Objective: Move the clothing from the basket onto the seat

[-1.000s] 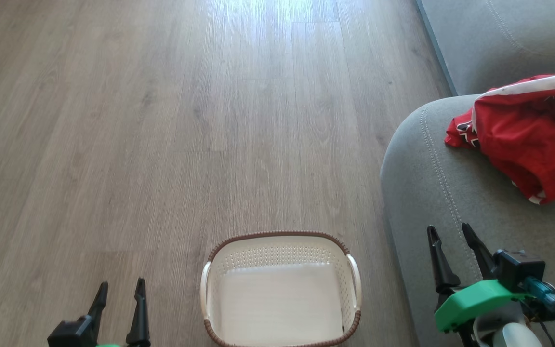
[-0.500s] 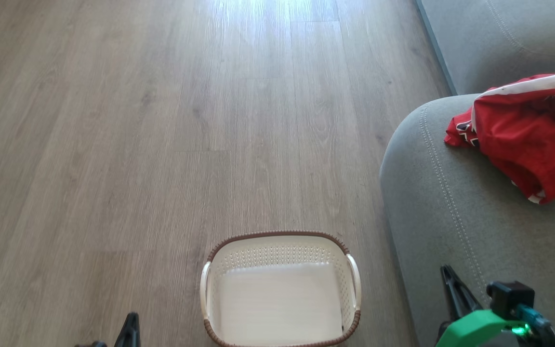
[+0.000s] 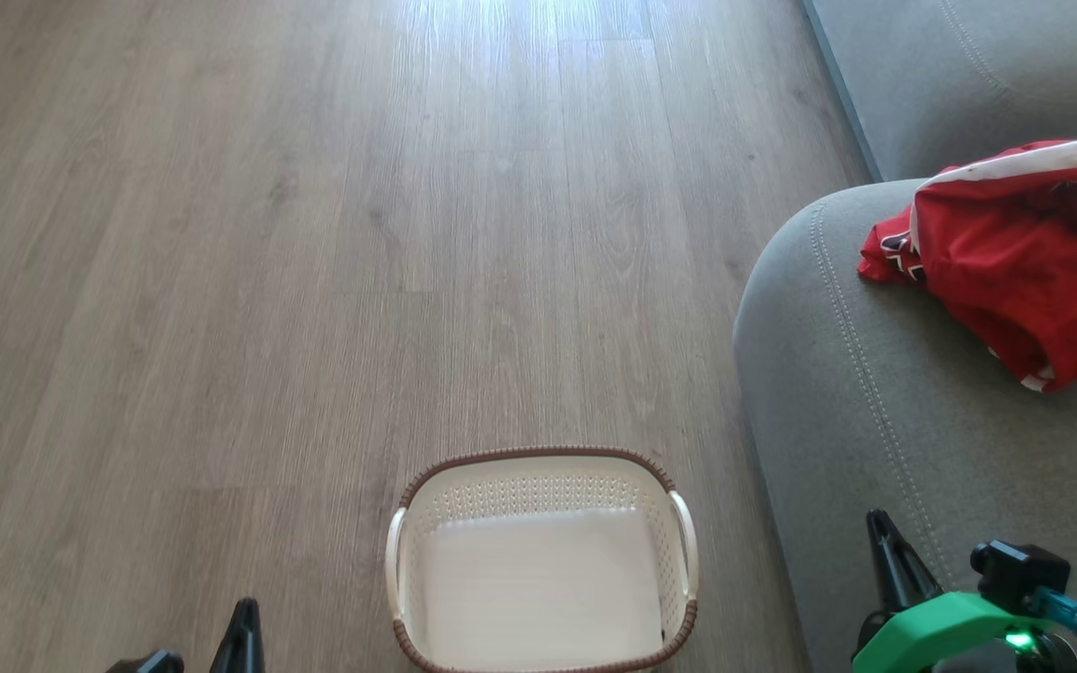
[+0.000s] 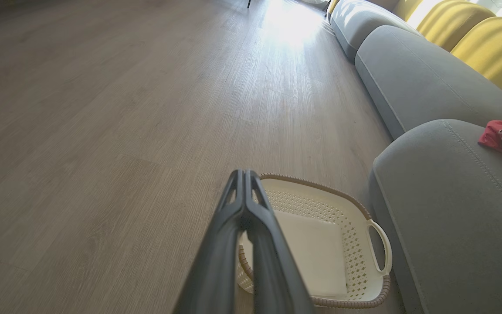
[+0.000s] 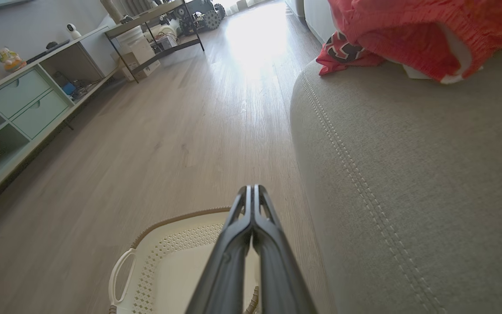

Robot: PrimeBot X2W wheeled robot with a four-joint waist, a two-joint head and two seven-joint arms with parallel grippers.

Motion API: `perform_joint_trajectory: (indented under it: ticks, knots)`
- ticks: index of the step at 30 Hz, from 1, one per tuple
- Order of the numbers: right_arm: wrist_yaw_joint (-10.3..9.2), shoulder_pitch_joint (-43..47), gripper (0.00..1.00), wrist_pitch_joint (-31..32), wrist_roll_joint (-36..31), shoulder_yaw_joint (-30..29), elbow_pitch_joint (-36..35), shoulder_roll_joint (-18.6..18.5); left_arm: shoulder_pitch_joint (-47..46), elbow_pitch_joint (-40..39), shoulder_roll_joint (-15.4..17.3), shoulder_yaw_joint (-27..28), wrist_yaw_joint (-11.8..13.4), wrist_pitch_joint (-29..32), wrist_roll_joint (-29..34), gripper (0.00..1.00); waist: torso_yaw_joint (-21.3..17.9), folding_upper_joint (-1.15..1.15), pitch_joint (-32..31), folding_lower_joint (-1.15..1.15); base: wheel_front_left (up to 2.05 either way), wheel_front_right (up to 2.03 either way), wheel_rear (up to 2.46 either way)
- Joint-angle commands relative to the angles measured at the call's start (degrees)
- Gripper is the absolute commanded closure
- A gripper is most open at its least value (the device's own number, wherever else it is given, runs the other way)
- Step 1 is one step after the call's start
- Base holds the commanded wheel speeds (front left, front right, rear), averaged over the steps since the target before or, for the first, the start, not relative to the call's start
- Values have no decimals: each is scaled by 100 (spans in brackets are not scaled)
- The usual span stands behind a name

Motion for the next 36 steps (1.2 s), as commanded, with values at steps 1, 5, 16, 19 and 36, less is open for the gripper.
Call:
perform_joint_trajectory:
  ticks: [1, 5, 16, 19, 36]
  knots:
    - [0, -315, 100, 31, 171, -31, -228, -1, -228, -202, 32, 175, -29, 34, -114, 100, -3, 0, 3, 0, 0, 0, 0]
    - [0, -340, 100, 89, 430, -47, -254, -1, -254, -230, -7, 270, -77, 99, -311, 100, -13, 0, 12, 0, 0, 0, 0]
    - [-1, -414, 100, 250, 1141, -94, -319, -2, -326, -309, -116, 532, -208, 277, -853, 100, -40, 0, 38, 0, 0, 0, 0]
    - [-1, -435, 100, 294, 1337, -106, -337, -3, -345, -330, -145, 604, -244, 326, -1001, 100, -47, 0, 45, 0, 0, 0, 0]
    - [-1, -544, 100, 524, 2381, -168, -429, -11, -450, -445, -304, 986, -434, 587, -1790, 100, -86, 0, 83, 0, 0, 0, 0]
